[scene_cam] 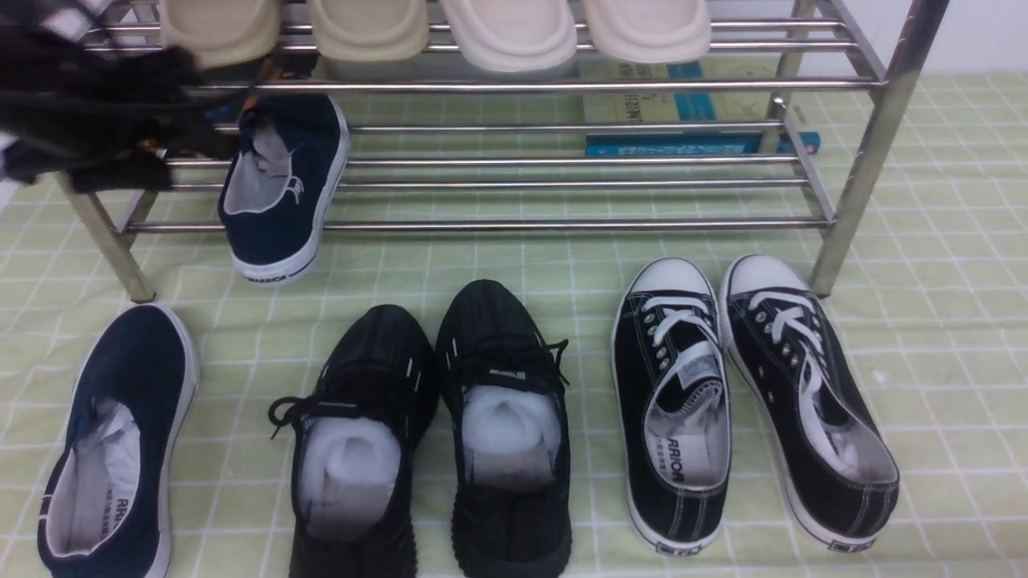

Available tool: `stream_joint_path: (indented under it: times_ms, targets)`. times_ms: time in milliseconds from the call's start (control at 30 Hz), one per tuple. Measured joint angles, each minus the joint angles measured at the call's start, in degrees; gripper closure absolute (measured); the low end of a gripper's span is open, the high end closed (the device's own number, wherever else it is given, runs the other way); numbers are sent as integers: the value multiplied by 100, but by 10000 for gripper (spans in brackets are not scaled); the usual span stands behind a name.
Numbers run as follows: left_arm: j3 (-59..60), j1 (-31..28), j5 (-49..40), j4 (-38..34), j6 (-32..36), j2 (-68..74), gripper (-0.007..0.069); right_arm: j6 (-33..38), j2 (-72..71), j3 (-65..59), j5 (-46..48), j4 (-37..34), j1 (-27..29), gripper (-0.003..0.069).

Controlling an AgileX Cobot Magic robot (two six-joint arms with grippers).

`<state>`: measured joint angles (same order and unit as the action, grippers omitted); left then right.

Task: Take the shoes off the shelf with your hand from the green coffee tablecloth.
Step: 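Grasp the leftmost shoe on the bottom shelf of the shoe rack with the left gripper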

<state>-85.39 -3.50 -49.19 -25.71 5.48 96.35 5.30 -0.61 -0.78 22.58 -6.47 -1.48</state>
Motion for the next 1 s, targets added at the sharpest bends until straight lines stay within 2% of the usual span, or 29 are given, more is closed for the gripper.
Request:
stream_joint_path:
  times_ms: [67, 100, 133, 200, 333, 767, 833, 933, 967, 1000]
  targets:
    - [-173, 188, 7, 234, -107, 227, 179, 0, 0, 0, 0, 0, 0, 421]
    - [-417, 369, 31, 690, -379, 469, 179, 0, 0, 0, 0, 0, 0, 421]
    - [-417, 385, 29, 746, -415, 492, 179, 0, 0, 0, 0, 0, 0, 421]
    - [-624, 487, 63, 1415, -911, 700, 179, 0, 0, 0, 0, 0, 0, 421]
    - [-694, 495, 163, 2224, -1546, 830, 179, 0, 0, 0, 0, 0, 0, 421]
    - [-709, 495, 782, 2343, -1726, 1543, 187, 5, 0, 0, 0, 0, 0, 421]
    - [-732, 495, 961, 2338, -1726, 1595, 216, 5, 0, 0, 0, 0, 0, 421]
    - [-755, 495, 1077, 2219, -1726, 1634, 356, 5, 0, 0, 0, 0, 0, 421]
    - [-755, 495, 1077, 2209, -1726, 1634, 368, 5, 0, 0, 0, 0, 0, 421]
    - [-755, 495, 1071, 2149, -1726, 1634, 419, 5, 0, 0, 0, 0, 0, 421]
